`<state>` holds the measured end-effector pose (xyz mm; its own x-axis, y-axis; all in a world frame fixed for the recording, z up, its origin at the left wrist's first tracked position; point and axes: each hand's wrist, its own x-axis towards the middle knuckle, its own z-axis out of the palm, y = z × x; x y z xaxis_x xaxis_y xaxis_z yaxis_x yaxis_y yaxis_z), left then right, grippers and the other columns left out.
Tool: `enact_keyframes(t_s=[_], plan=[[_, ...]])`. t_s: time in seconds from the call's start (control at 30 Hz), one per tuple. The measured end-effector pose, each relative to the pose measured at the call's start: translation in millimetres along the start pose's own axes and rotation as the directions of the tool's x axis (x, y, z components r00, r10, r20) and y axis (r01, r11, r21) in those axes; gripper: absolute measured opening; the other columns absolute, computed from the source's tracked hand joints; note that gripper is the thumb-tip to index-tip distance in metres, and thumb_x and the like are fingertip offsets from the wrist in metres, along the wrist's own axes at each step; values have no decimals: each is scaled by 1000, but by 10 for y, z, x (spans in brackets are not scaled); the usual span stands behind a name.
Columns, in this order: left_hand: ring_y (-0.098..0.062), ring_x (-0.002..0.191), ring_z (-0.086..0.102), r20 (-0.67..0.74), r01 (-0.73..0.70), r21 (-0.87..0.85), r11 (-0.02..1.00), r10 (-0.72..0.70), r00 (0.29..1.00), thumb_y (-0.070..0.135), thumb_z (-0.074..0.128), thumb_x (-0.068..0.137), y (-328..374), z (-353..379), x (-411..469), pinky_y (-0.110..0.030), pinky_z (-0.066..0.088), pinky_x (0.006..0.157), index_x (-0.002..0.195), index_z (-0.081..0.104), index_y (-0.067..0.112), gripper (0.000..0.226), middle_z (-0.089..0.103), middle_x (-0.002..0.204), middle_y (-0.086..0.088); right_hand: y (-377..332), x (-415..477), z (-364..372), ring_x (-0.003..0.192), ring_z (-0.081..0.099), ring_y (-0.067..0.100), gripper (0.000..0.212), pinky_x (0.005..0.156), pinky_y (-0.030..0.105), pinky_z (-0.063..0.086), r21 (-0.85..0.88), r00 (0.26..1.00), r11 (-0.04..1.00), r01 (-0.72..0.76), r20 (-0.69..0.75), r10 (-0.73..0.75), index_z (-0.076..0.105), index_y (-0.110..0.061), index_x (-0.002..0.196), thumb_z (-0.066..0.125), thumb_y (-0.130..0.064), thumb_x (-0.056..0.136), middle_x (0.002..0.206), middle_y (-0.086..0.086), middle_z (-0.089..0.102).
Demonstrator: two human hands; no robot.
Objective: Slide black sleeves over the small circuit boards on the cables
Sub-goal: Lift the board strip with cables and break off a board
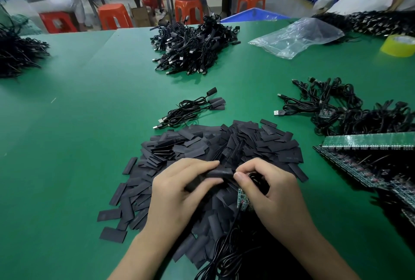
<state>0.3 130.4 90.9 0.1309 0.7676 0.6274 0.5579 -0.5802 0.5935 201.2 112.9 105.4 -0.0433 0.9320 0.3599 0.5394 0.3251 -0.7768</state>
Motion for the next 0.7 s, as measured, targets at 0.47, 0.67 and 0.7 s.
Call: enact_keyframes(t_s=[0.47, 0.67, 0.7], plan=[[-7, 100, 71, -19, 30, -137, 990, -33, 999, 12, 70, 91, 53, 85, -16, -17, 51, 90, 129, 68, 13, 38, 74, 110, 8, -49, -2, -17, 69, 66, 6, 20, 57, 12, 41, 56, 996, 995, -82, -43, 84, 70, -29, 77, 71, -19, 94, 74, -16, 69], [-9, 96, 68, -14, -53, -139, 989, 51, 999, 7, 66, 96, 90, 128, -10, -19, 49, 88, 135, 63, 11, 39, 71, 106, 9, -36, 20, -24, 65, 64, 8, 22, 57, 20, 45, 97, 994, 990, -102, -38, 106, 68, -29, 75, 69, -19, 95, 69, -12, 68], [-8, 96, 67, -15, -56, -135, 989, 55, 998, 9, 67, 97, 100, 127, -13, -18, 48, 88, 135, 64, 11, 38, 71, 105, 8, -34, 17, -18, 65, 64, 8, 23, 57, 19, 45, 94, 994, 991, -98, -36, 102, 68, -29, 75, 69, -19, 95, 69, -11, 68]])
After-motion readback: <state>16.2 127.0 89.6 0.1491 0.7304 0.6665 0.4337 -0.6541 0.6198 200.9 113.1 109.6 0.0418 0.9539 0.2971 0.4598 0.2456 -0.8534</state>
